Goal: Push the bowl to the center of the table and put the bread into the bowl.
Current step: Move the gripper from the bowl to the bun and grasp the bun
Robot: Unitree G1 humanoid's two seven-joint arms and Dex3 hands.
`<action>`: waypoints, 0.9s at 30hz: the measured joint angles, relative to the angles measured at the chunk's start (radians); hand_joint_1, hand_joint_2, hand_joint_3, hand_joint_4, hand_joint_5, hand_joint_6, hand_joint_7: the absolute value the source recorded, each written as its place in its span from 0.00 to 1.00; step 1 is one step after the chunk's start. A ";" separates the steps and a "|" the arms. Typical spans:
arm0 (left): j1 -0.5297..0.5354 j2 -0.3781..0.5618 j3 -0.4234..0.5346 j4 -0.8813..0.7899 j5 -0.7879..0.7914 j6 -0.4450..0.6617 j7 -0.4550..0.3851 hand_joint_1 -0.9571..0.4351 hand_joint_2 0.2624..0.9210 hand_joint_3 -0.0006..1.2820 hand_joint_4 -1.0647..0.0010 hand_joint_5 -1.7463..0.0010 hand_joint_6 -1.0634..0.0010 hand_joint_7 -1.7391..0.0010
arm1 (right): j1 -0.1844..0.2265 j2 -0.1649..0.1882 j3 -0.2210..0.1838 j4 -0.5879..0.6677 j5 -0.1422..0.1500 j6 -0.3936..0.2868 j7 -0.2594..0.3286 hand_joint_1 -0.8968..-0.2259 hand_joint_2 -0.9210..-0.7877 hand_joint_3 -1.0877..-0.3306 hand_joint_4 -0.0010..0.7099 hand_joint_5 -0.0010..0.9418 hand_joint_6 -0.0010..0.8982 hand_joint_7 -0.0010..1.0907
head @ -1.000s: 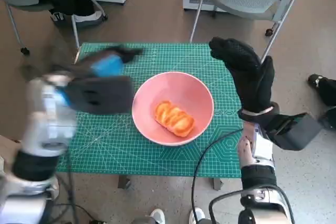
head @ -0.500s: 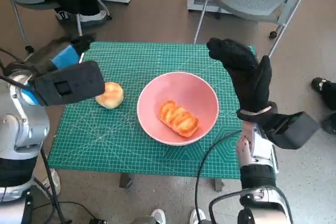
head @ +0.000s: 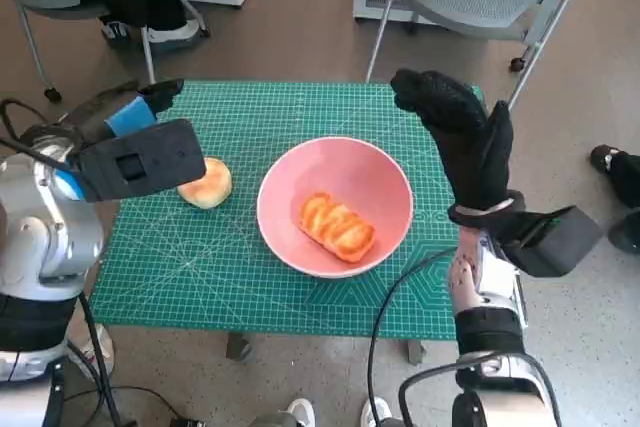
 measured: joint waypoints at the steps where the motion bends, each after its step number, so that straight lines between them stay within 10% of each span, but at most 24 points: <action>1: -0.005 -0.003 -0.008 0.015 0.003 -0.004 0.002 0.50 0.63 0.00 1.00 1.00 0.88 1.00 | 0.000 0.000 0.000 0.001 0.000 0.000 0.002 0.30 0.00 0.26 0.13 0.00 0.13 0.13; 27: -0.383 -0.244 -0.280 0.919 0.089 -0.194 0.113 0.30 0.61 0.00 1.00 1.00 0.94 1.00 | -0.031 0.001 -0.017 0.044 0.015 -0.002 0.041 0.29 0.00 0.28 0.14 0.00 0.11 0.16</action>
